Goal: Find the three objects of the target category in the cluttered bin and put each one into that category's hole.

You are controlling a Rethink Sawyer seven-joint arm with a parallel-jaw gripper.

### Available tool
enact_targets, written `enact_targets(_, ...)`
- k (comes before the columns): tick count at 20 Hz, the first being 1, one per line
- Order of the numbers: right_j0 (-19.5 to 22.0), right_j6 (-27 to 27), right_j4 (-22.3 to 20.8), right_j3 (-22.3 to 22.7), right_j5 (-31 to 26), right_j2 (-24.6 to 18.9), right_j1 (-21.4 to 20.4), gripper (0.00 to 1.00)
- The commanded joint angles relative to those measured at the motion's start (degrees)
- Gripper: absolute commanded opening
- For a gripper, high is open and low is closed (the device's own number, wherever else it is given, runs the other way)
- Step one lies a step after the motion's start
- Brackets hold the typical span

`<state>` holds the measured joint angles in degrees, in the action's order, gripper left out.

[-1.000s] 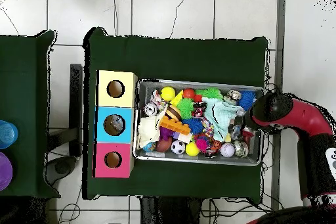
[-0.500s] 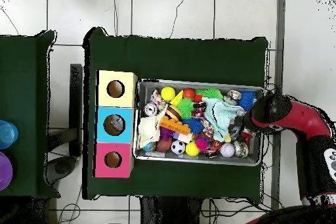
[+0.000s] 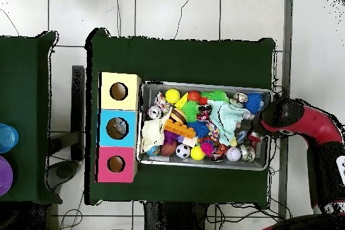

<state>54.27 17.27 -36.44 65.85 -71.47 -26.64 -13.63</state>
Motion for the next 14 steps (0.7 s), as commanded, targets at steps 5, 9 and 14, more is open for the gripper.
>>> enact_targets(5,-1.33,-8.73,1.85,6.79,-5.39,-2.82,-5.52,0.0)
enact_targets(9,-2.75,-6.06,2.56,8.31,-6.96,-1.94,-10.38,0.0)
enact_targets(14,-4.99,-3.78,2.24,10.88,-6.93,-0.99,-16.48,0.0)
